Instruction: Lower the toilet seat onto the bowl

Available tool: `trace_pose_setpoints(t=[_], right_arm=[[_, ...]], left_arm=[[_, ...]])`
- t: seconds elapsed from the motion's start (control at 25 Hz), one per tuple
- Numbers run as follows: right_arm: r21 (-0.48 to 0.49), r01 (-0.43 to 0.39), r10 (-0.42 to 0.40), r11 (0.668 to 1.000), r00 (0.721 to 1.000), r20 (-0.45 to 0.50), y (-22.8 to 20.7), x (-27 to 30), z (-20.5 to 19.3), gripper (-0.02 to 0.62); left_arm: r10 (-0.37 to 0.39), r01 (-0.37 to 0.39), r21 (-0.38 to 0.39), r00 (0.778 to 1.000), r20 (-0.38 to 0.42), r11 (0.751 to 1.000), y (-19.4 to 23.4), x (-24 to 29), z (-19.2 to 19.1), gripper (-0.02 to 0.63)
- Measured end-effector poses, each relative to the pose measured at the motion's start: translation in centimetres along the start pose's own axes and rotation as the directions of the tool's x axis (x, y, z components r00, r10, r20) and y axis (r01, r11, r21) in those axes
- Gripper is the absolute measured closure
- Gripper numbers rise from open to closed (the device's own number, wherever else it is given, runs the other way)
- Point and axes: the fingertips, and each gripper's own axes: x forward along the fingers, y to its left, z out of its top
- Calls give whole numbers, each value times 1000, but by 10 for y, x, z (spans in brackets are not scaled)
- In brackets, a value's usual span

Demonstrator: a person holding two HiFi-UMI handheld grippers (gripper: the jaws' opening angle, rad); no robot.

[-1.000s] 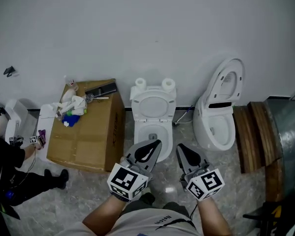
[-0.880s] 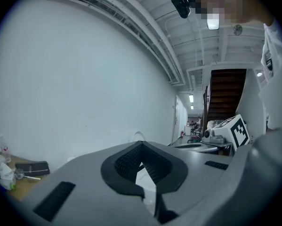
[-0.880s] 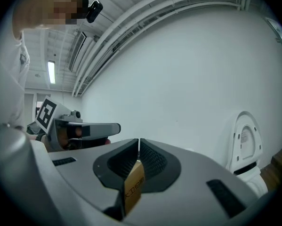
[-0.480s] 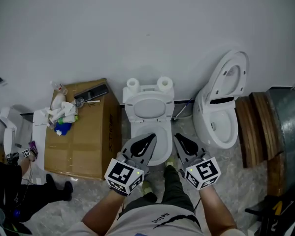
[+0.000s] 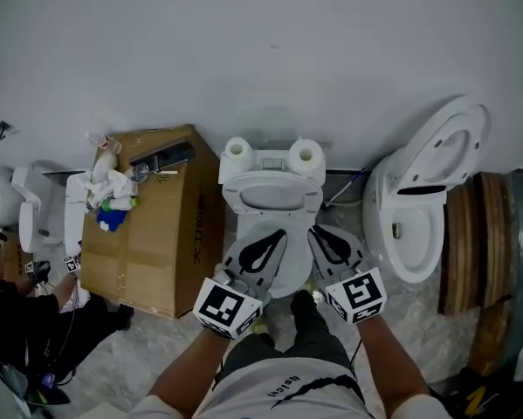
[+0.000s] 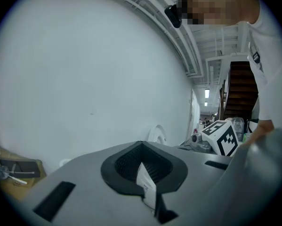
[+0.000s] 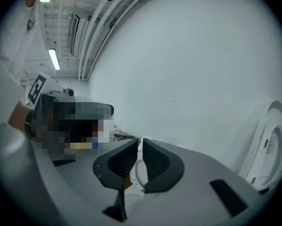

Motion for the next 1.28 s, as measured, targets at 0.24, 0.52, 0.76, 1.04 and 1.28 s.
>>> trace_pose_setpoints(t=[0.24, 0.52, 0.76, 1.04, 1.28], right_arm=[[-10, -47, 46, 999, 997, -69, -46, 49, -32, 554], [-109, -36, 17, 993, 986, -167, -93, 103, -87, 531], [-266, -56, -9, 962, 971, -239, -115, 141, -132, 523], [-406, -45, -71, 913, 962, -265, -127, 165, -161, 522], [-494, -30, -112, 869, 960, -255, -128, 173, -172, 522]], left_arm=[[43, -45, -41, 998, -49, 998, 27, 52, -34, 597], [68, -76, -55, 989, -132, 996, 50, 92, -73, 597], [95, -110, -74, 979, -180, 991, 67, 107, -101, 597], [108, -128, -91, 974, -199, 988, 76, 112, -118, 597], [118, -142, -103, 971, -209, 985, 79, 114, -126, 597]])
